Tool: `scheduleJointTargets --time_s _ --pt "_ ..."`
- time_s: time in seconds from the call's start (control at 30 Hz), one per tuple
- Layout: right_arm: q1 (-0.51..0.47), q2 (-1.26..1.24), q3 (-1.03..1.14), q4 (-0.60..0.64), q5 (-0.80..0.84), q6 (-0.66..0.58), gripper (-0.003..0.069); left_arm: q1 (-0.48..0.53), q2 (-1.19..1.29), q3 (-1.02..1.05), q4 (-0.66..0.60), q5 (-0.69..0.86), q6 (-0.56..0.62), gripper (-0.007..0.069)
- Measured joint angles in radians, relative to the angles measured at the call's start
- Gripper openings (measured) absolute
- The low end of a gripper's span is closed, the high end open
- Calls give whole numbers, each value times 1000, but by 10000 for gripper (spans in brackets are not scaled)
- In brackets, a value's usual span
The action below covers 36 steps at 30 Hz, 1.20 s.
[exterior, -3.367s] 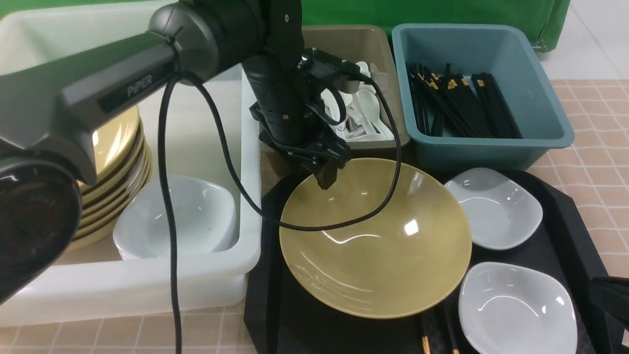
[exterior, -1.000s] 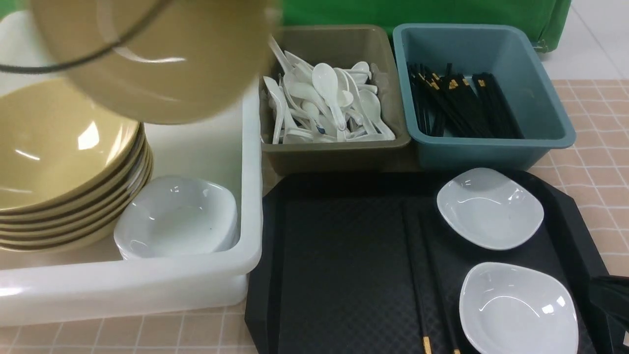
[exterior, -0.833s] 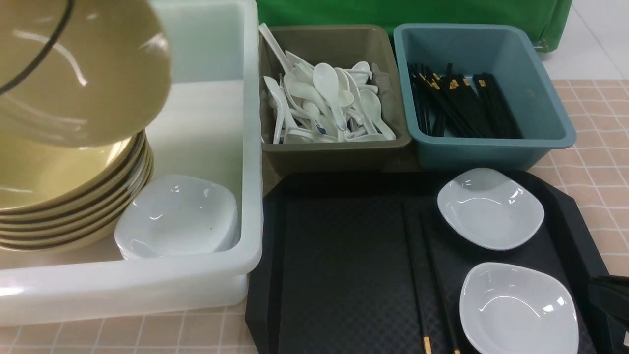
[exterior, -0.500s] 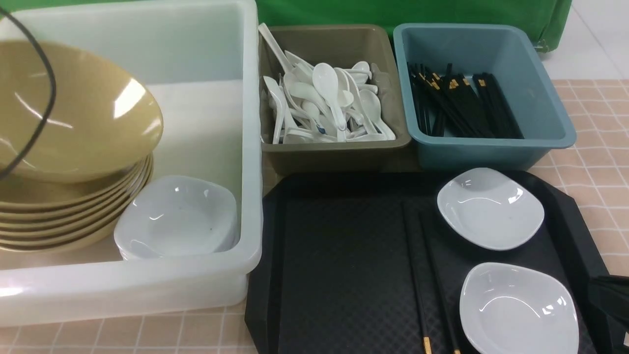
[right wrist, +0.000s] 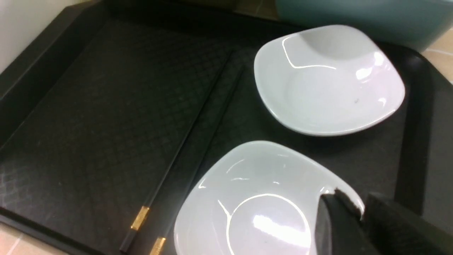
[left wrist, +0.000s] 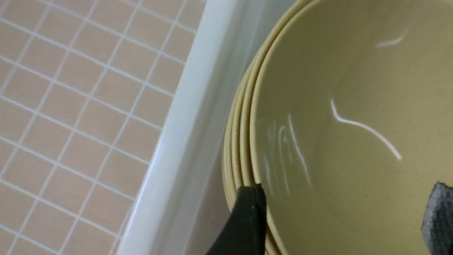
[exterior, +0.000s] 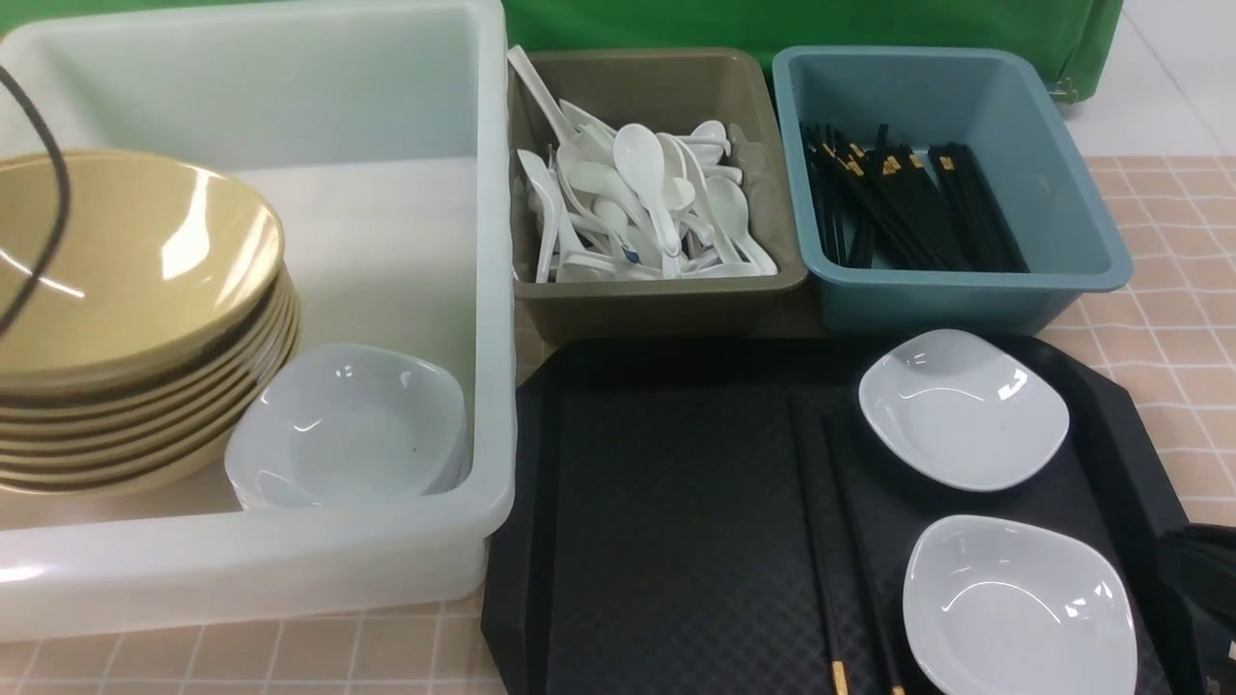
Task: On brown table put chopsticks spoon bowls plates into blue grey white boxes.
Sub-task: 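Place the tan bowl onto the bowl stack in the left bin with the left gripper, then reach for and grasp the small white dish on the black tray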
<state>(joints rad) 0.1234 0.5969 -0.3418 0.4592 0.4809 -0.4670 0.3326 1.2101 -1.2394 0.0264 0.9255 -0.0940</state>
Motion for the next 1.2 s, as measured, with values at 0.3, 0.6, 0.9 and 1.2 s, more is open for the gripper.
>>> scheduleJointTargets --time_s 0.3,0.6,0.9,1.2 --pt "164 148 -14 119 41 -109 207 -114 -357 152 -246 -198 180 377" --pt "300 614 -308 109 91 -59 350 -308 -646 535 -376 -274 446 11" --pt "306 1005 -683 -274 315 229 441 -333 -765 789 -405 -264 449 1" --pt "248 1021 -717 -575 491 450 449 -333 -787 828 -448 -364 449 1"
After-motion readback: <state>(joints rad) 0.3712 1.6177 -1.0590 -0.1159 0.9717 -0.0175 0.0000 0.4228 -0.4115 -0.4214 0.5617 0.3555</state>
